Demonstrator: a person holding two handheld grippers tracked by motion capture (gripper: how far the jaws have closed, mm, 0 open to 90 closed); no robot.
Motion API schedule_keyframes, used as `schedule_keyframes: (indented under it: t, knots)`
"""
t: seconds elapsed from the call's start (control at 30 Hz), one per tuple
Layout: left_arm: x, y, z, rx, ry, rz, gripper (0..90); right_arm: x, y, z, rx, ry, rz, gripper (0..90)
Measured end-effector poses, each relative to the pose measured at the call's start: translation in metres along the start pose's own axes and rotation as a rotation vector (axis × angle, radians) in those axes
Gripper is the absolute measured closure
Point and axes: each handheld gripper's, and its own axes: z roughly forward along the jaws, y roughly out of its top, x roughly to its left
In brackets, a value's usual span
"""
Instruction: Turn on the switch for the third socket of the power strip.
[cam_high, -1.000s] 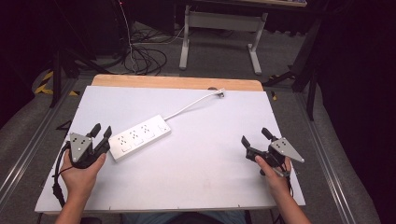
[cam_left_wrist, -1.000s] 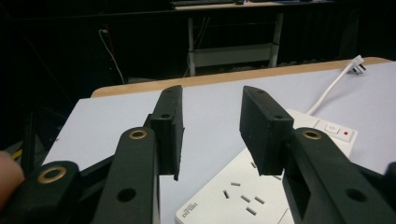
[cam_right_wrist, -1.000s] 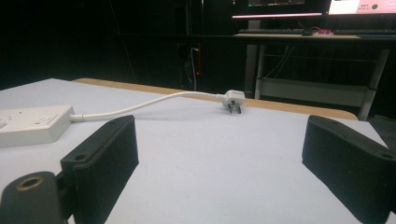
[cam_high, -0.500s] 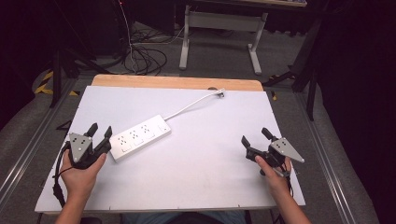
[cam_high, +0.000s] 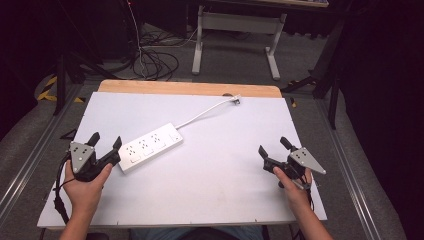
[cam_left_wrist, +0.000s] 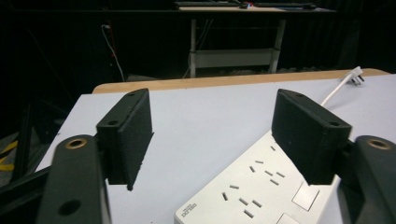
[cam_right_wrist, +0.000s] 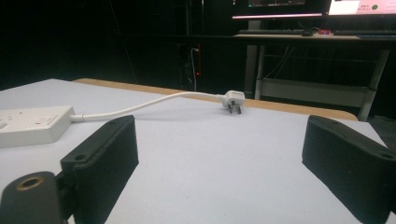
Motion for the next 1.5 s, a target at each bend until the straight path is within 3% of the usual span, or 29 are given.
schedule_keyframes:
  t: [0.2,0.37,0.67,1.5]
  knots:
    - [0.0,-0.0011,-0.001,-0.019,0.007,-0.003,15.3,0.0001,0.0,0.0,0.0,0.0,0.001,10.8]
    - [-0.0014,-0.0019,-0.0013,-0.026,0.046,0.014,6.2,-0.0001,0.0,0.0001,-0.001,0.001,-0.002,10.9]
    - [-0.0024,-0.0033,-0.002,-0.027,0.037,0.034,5.4,0.0,0.0,-0.0001,0.0,-0.001,0.0,10.8]
    - [0.0003,-0.0042,-0.0024,-0.024,0.023,0.019,3.6,0.0003,0.0004,-0.0008,-0.003,0.0,0.003,10.8]
